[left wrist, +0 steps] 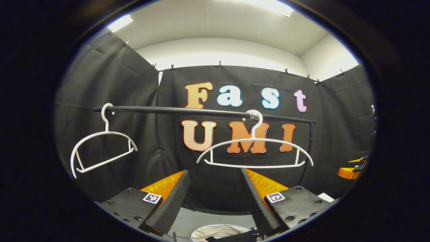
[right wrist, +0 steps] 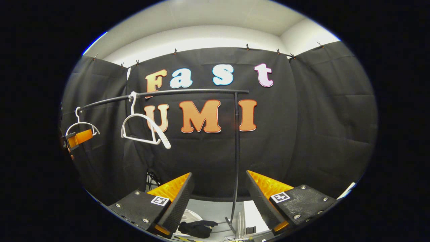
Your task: Grasp the clothes on the hanger with both hands and then place them into the laundry hamper below.
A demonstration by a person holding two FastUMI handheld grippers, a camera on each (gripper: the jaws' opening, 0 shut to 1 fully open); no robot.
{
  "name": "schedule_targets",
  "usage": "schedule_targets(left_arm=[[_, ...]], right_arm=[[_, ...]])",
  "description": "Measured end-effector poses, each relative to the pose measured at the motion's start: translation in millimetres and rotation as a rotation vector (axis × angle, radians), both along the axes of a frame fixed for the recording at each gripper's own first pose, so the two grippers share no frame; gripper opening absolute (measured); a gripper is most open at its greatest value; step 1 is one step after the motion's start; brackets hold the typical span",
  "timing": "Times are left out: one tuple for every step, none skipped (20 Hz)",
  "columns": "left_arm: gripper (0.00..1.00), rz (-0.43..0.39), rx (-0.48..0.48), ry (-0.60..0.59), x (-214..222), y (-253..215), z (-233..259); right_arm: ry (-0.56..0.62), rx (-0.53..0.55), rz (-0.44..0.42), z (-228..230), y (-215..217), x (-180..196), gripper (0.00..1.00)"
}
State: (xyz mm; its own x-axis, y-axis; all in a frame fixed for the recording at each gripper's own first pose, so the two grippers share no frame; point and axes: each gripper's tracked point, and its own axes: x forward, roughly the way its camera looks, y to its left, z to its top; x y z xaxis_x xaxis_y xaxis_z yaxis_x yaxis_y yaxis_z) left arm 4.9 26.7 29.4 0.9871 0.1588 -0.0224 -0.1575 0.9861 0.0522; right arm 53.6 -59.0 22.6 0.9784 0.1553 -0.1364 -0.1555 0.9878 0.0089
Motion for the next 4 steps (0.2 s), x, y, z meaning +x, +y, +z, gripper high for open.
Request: schedule_targets(left_arm=[[0.94, 0.0, -0.004, 0.002, 0.0, -1.2, -0.2], [0.94, -0.002, -0.008, 0.004, -0.6, -2.7, -2.7], [0.94, -0.003, -0.012, 0.007, -0.5, -3.8, -3.1], [0.94, -0.002, -0.013, 0.007, -0.4, -2.8, -2.8]], right_arm=[[-0.008, 0.002, 0.003, 3.4, -1.0, -1.5, 1.0], [-0.014, 0.003, 0.005, 5.7, -1.6, -2.4, 1.0], [-0.017, 0.007, 0.007, 6.7, -2.6, -3.5, 1.0], [-0.02, 0.008, 0.011, 8.2, -2.8, -4.9, 1.0]])
